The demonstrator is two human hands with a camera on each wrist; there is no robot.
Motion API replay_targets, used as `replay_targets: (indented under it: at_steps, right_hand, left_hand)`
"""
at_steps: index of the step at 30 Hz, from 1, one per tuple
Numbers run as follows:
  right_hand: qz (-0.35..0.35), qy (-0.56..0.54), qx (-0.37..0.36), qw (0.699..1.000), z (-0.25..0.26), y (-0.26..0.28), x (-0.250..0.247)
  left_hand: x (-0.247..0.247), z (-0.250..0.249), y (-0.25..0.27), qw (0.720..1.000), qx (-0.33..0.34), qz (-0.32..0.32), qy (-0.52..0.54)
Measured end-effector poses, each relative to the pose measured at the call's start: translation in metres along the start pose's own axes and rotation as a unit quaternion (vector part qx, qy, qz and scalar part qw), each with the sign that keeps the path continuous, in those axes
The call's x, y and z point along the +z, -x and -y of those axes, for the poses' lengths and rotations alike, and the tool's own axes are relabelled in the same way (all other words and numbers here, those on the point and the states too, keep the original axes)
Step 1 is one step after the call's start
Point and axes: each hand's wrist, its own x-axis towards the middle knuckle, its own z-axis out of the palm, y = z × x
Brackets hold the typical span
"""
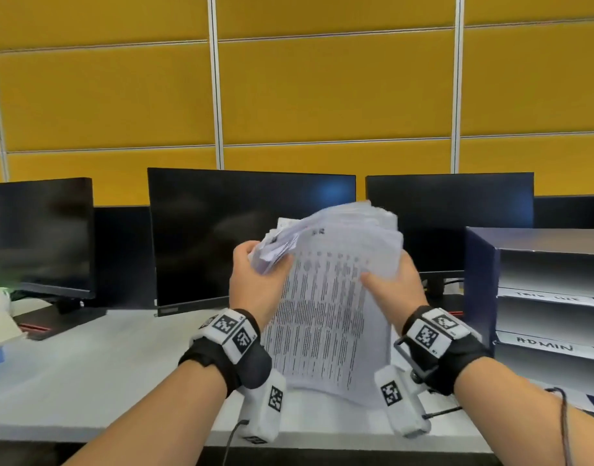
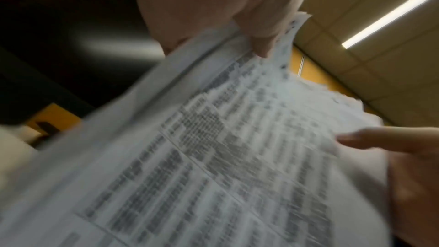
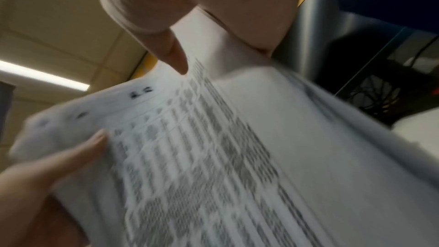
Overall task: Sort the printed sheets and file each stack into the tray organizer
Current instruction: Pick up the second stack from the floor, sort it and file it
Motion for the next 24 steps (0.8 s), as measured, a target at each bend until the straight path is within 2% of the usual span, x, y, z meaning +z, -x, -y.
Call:
replay_targets:
  at_steps: [5, 9, 13, 17, 21, 24]
  right_hand:
    - [0.089, -0.009, 0.022, 0.996, 0.003, -0.003, -0.01]
    - [0.07, -0.016, -0.033, 0.997, 0.005, -0.003, -0.007]
    - [0.104, 0.045, -0.077, 0.991, 0.005, -0.004, 0.003]
    - [0.049, 0.05, -0.066, 0.995, 0.007, -0.008, 0.007]
    - [0.022, 0.076, -0.108, 0.991, 0.016, -0.008, 0.018]
    - [0.027, 0.042, -0.099, 0.994, 0.018, -0.013, 0.015]
  left_hand:
    - [-0.011, -0.002, -0.001, 0.998, 0.005, 0.056, 0.042]
    - [-0.006, -0.01, -0.003, 0.998, -0.025, 0.033, 0.057]
    - [-0.003, -0.011, -0.004, 0.999, -0.009, 0.05, 0.021]
    - [-0.003, -0.007, -0.009, 0.999, -0.036, 0.008, 0.035]
    - [0.014, -0.018, -0.01, 0.997, 0.001, -0.077, 0.014]
    - [0.015, -0.021, -0.01, 0.996, -0.024, -0.079, 0.038]
